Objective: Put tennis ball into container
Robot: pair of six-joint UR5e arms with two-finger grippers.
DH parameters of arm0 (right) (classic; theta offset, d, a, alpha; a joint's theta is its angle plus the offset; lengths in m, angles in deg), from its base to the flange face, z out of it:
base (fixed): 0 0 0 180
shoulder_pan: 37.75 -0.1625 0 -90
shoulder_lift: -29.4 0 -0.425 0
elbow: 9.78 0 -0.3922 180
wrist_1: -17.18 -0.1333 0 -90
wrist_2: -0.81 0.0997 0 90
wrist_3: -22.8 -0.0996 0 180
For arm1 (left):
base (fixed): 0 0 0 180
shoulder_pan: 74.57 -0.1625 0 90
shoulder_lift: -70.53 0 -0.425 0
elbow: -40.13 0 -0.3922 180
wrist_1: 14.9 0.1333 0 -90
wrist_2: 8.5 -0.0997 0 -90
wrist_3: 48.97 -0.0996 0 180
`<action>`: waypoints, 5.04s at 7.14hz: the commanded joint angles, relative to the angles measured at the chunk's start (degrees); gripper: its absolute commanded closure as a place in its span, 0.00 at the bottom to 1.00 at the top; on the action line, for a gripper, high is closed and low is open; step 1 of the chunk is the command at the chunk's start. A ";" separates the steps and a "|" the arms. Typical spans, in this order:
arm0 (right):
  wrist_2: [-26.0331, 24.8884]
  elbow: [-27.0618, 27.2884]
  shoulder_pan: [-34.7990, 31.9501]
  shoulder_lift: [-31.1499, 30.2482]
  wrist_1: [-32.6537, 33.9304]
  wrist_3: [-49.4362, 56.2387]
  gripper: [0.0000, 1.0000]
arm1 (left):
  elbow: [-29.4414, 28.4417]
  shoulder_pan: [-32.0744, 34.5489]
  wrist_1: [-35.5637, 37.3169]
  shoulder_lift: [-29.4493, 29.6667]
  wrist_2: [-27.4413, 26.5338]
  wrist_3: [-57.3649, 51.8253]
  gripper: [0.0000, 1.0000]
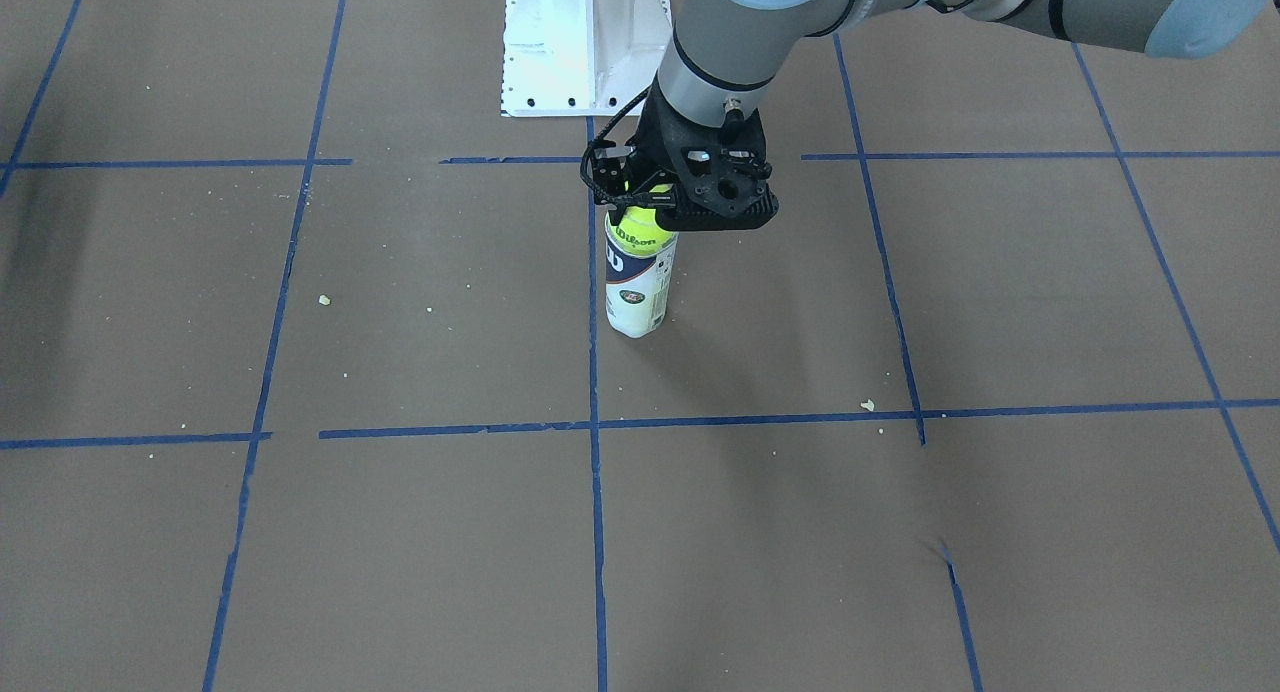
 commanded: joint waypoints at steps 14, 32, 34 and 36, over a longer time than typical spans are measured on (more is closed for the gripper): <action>0.00 0.00 0.00 0.00 0.00 0.00 0.00 | 8.77 18.17 -0.15 -12.75 11.16 -9.44 0.00; 0.00 0.00 0.00 0.00 0.00 0.00 0.00 | -4.57 48.62 -17.64 -57.69 5.19 -67.41 0.00; 0.00 0.00 0.00 0.00 0.00 0.00 0.00 | -4.57 48.80 -17.20 -57.69 5.54 -67.50 0.00; 0.00 0.00 0.00 0.00 0.00 0.00 0.00 | -3.87 48.80 -15.29 -57.43 7.45 -67.50 0.00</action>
